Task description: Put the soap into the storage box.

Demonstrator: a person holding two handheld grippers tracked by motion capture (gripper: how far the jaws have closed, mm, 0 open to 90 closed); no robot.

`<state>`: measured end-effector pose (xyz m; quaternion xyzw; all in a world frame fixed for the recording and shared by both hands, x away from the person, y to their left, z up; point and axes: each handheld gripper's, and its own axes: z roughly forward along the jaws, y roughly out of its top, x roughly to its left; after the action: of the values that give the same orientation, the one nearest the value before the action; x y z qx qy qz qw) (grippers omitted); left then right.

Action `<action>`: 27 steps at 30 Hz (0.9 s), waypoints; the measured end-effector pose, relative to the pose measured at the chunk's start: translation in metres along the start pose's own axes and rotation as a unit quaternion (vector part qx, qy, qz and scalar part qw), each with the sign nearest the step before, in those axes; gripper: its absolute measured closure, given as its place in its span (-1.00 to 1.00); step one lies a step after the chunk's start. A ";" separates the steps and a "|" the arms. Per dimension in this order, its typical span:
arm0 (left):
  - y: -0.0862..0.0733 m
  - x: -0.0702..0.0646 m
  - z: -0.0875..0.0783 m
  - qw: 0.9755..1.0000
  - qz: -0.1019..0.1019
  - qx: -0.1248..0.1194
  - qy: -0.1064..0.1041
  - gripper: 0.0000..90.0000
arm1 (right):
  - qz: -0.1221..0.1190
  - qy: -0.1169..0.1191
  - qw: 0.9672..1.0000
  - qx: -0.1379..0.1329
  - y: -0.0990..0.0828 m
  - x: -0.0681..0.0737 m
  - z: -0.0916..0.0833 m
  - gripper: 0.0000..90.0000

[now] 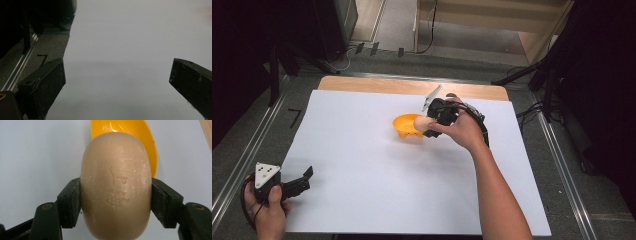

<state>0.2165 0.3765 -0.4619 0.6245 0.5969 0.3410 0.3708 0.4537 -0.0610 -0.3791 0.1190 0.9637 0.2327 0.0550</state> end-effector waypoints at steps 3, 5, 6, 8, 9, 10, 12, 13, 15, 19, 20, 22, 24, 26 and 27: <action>0.000 0.000 0.000 1.000 0.000 0.000 0.000 -0.97 | -0.008 0.001 1.000 0.002 0.004 -0.001 0.002 -0.26; 0.000 0.000 0.000 1.000 0.000 0.000 0.000 -0.97 | -0.013 -0.001 1.000 0.005 0.008 -0.003 0.004 -0.26; 0.000 0.000 0.000 1.000 0.000 0.000 -0.001 -0.97 | -0.011 -0.002 1.000 0.007 0.009 -0.003 0.004 -0.26; 0.000 0.001 0.000 1.000 -0.001 0.000 -0.001 -0.97 | -0.018 0.003 1.000 0.004 0.011 -0.005 0.006 -0.26; 0.000 0.001 0.000 1.000 -0.002 -0.001 -0.002 -0.97 | -0.015 0.004 1.000 0.007 0.013 -0.005 0.006 -0.26; 0.000 0.001 0.000 1.000 -0.002 -0.002 -0.002 -0.97 | -0.021 0.002 1.000 0.008 0.014 -0.006 0.007 -0.26; 0.000 0.001 0.000 1.000 -0.002 -0.001 -0.002 -0.97 | -0.021 0.002 1.000 0.014 0.017 -0.007 0.008 -0.26; 0.000 0.001 0.000 1.000 -0.001 -0.001 -0.002 -0.97 | -0.025 0.005 1.000 0.011 0.019 -0.007 0.009 -0.26; 0.000 0.001 0.000 1.000 -0.001 0.000 -0.002 -0.97 | -0.036 0.007 0.999 0.008 0.022 -0.008 0.010 -0.26; 0.000 0.001 0.000 1.000 -0.004 -0.002 -0.002 -0.97 | -0.056 0.013 0.998 0.009 0.029 -0.008 0.013 -0.26; 0.000 0.001 0.000 1.000 -0.004 -0.003 -0.003 -0.97 | -0.056 0.010 0.998 0.009 0.030 -0.008 0.014 -0.26; 0.000 0.001 0.000 1.000 -0.005 -0.004 -0.004 -0.97 | -0.060 0.012 0.998 0.010 0.034 -0.009 0.015 -0.26; 0.000 0.001 0.000 1.000 -0.006 -0.003 -0.004 -0.97 | -0.062 0.016 0.998 0.010 0.037 -0.010 0.017 -0.26; 0.000 0.001 0.000 1.000 -0.006 -0.002 -0.005 -0.97 | -0.067 0.015 0.998 0.010 0.040 -0.011 0.019 -0.27; 0.000 0.001 0.000 1.000 -0.006 -0.002 -0.005 -0.97 | -0.067 0.013 0.998 0.008 0.041 -0.012 0.020 -0.27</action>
<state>0.2162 0.3777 -0.4618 0.6219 0.5983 0.3369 0.3766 0.4767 -0.0196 -0.3770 0.0514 0.9720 0.2220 0.0569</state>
